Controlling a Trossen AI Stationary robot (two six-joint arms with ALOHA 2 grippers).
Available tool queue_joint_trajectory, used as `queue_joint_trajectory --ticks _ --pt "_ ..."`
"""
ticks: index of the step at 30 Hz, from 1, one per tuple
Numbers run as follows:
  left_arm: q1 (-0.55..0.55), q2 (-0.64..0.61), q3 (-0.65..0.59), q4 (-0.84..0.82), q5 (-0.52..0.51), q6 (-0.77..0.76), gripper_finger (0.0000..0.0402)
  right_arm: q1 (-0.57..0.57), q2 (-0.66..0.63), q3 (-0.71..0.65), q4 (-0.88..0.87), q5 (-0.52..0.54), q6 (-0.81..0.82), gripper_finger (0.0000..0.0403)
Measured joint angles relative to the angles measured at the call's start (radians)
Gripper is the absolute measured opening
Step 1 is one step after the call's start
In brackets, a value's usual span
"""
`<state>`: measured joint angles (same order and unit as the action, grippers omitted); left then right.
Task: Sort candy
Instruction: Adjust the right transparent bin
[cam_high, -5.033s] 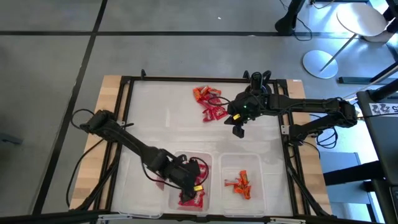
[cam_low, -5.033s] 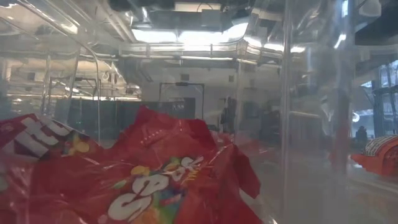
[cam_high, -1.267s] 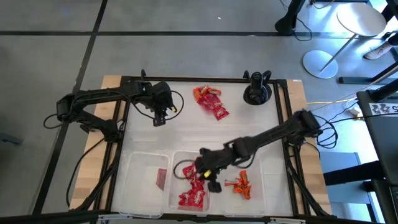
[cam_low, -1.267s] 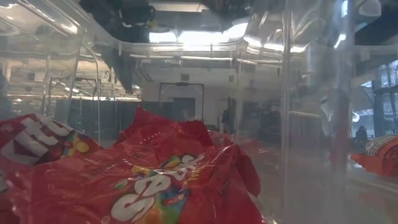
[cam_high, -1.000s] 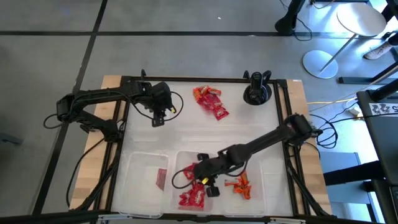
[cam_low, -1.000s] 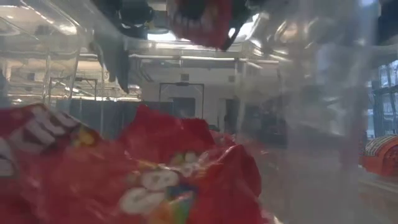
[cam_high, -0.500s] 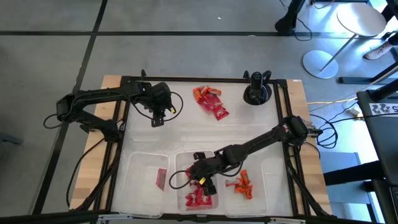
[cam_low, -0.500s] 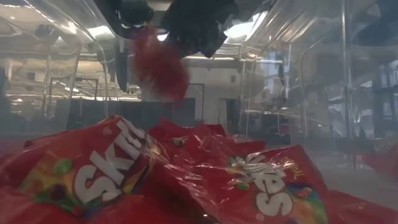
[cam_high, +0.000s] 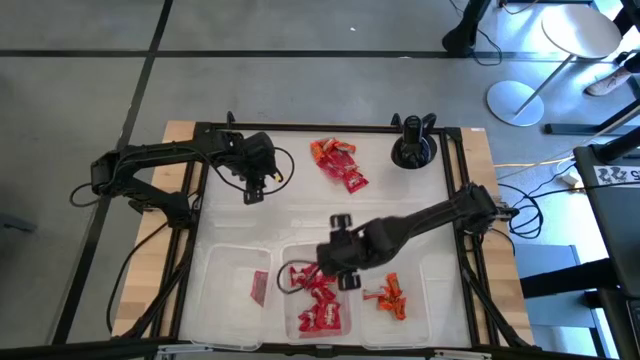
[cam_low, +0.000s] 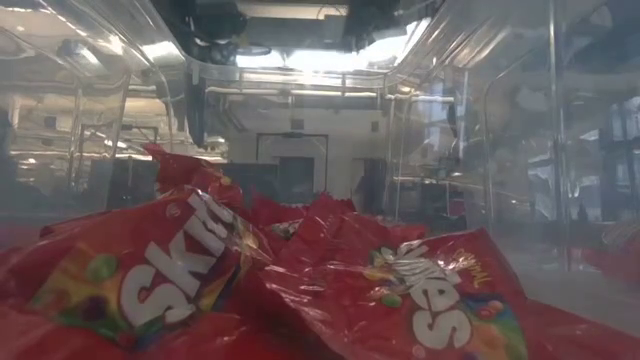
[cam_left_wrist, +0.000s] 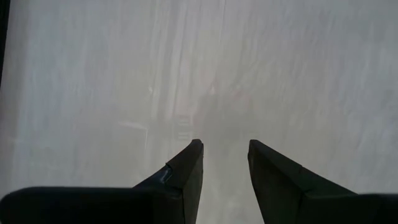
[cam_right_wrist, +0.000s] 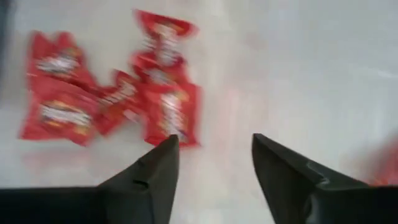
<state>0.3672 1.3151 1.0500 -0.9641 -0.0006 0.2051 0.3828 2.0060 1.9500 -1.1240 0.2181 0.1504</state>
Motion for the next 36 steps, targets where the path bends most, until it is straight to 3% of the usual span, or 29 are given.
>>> queue_joint_trajectory --ticks 4,9,14,21,26,33,36 --pt "0.000 0.000 0.000 -0.024 0.000 -0.020 0.0119 -0.028 -0.058 0.076 -0.105 0.045 0.077 0.0123" --pt "0.000 0.000 0.000 -0.029 0.000 -0.044 0.0119 -0.047 -0.153 0.033 -0.192 0.044 0.114 0.0015" --pt "-0.002 0.000 0.000 -0.029 -0.001 -0.089 0.0119 -0.050 -0.296 -0.134 -0.210 0.041 0.209 0.0019" --pt "-0.006 0.000 0.000 -0.008 -0.018 -0.156 0.0119 -0.061 -0.597 -0.521 -0.051 0.030 0.349 0.0007" --pt "-0.006 0.000 0.000 0.005 -0.034 -0.252 0.0119 -0.128 -0.749 -0.748 -0.041 -0.104 0.445 0.0002" --pt "-0.006 0.000 0.000 -0.007 -0.037 -0.307 0.0119 -0.016 -0.847 -0.841 -0.224 -0.143 0.635 0.0001" --pt "-0.006 0.000 0.000 0.004 -0.037 -0.309 0.0119 0.070 -0.846 -0.857 -0.261 -0.231 0.670 0.0001"
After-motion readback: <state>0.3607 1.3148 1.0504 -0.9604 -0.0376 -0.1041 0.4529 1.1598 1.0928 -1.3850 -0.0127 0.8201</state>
